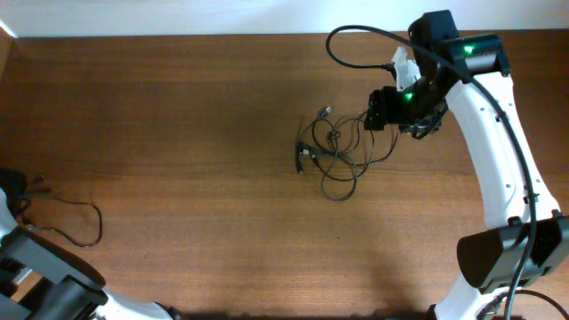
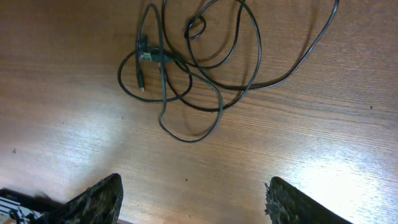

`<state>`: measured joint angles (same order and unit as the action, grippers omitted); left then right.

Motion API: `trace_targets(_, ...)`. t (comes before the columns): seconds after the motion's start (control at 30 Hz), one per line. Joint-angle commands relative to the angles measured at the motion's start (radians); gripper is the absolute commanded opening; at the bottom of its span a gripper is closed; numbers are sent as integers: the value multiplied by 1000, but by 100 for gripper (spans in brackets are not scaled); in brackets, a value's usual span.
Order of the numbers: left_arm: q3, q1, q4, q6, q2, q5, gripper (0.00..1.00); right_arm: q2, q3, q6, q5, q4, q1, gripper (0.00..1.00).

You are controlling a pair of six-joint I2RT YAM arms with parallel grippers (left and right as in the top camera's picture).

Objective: Untangle cables

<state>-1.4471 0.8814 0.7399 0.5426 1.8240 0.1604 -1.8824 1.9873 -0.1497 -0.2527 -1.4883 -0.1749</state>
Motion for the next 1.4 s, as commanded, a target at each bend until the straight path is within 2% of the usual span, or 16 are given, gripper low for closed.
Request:
trace_targets(0.0, 2, 10, -34, 7, -6, -106, 99, 8, -2, 13, -5, 3, -10, 74)
trace_targets(0.13, -117, 10, 29, -64, -43, -410, 99, 8, -2, 15, -1, 1, -10, 75)
trace_targets(0.23, -170, 9, 36, -177, -175, -634, 99, 8, -2, 15, -1, 2, -10, 75)
trace_targets(0.37, -170, -53, 55, -295, -373, -670, 100, 8, -2, 15, -2, 14, -10, 75)
trace_targets(0.43, -170, -163, 77, -339, -447, -669, 98, 8, -2, 15, -2, 19, -8, 75)
trace_targets(0.57, -169, -446, 133, -388, -446, -637, 92, 8, -2, 14, -2, 29, 21, 75)
trace_targets(0.6, -169, -562, 151, -388, -418, -602, 91, 8, -2, 14, -2, 29, 38, 75)
trace_targets(0.77, -169, -930, 164, -386, -234, -572, 85, 8, -2, 15, -1, 23, 145, 75)
trace_targets(0.8, -169, -1021, 164, -363, -170, -572, 84, 8, -2, 15, 2, 22, 164, 75)
trace_targets(0.9, -169, -1175, 142, -239, -37, -571, 88, 8, -2, 16, 3, 22, 182, 75)
trace_targets(0.97, -169, -1240, 106, -169, 38, -571, 88, 8, -2, 16, 6, 22, 182, 75)
trace_targets(1.07, -169, -1307, 55, -2, 139, -576, 92, 8, -2, 16, 18, 21, 182, 75)
trace_targets(1.17, -169, -1331, 22, 120, 213, -575, 87, 8, -2, 23, 22, 18, 182, 75)
trace_targets(1.23, -169, -1331, 12, 127, 233, -576, 83, 8, -2, 23, 22, 18, 182, 75)
trace_targets(1.37, -169, -1335, 13, 127, 237, -591, 70, 8, -2, 39, 22, 18, 182, 75)
